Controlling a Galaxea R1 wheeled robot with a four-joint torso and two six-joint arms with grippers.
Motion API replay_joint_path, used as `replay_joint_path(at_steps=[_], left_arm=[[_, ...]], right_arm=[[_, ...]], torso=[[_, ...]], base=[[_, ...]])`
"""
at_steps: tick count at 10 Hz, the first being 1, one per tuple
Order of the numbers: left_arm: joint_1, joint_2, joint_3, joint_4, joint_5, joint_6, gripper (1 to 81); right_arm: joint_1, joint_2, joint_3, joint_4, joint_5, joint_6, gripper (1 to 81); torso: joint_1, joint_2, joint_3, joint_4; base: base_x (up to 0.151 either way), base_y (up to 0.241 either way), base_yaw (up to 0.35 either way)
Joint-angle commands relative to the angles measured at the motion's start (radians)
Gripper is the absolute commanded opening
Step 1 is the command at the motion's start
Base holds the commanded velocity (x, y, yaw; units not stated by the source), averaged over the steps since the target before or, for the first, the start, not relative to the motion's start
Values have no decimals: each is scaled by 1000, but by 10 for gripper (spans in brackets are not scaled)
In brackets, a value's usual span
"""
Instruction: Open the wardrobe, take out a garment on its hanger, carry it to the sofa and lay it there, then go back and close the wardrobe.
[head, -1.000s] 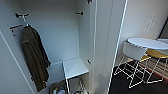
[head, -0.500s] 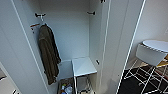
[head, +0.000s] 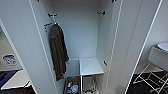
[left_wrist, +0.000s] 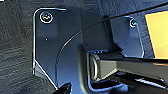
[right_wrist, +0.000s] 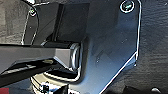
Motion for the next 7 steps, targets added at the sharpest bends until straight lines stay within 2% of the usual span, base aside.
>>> replay_joint_path(at_steps=[1, 7], left_arm=[[-43, -8, 7, 1, 41, -3, 811], [-44, -10, 9, -11, 40, -3, 811]], right_arm=[[29, -8, 2, 0, -53, 3, 811], [29, -7, 2, -1, -54, 3, 811]], torso=[[0, 0, 0, 0], [0, 0, 0, 0]], base=[[0, 0, 106], [0, 0, -42]])
